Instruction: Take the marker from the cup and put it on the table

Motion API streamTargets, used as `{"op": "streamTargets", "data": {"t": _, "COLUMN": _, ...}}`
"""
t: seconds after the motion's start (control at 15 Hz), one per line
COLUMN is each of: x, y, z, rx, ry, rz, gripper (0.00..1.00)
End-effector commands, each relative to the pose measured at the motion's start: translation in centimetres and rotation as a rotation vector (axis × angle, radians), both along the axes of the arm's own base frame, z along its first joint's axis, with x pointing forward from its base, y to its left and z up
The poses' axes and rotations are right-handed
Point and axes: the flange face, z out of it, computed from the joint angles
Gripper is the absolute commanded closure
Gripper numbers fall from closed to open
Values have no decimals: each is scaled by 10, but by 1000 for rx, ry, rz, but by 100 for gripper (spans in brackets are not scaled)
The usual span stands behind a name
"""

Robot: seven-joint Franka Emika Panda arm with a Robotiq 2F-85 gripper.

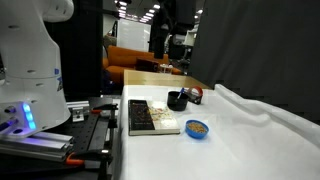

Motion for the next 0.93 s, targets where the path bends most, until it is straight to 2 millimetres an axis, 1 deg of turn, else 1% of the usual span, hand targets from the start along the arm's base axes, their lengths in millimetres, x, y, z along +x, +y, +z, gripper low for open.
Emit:
{"op": "streamTargets", "data": {"t": 0.0, "x": 0, "y": 0, "z": 1, "rx": 0, "ry": 1, "rz": 0, "gripper": 0}}
{"op": "streamTargets", "data": {"t": 0.6, "x": 0, "y": 0, "z": 3, "rx": -8, "ry": -6, "rz": -5, "gripper": 0}}
{"op": "streamTargets", "data": {"t": 0.8, "x": 3, "y": 8, "z": 10, "rx": -37, "ry": -15, "rz": 17, "gripper": 0}}
{"op": "streamTargets", "data": {"t": 0.87, "x": 7, "y": 15, "z": 13, "rx": -53, "ry": -22, "rz": 35, "gripper": 0}}
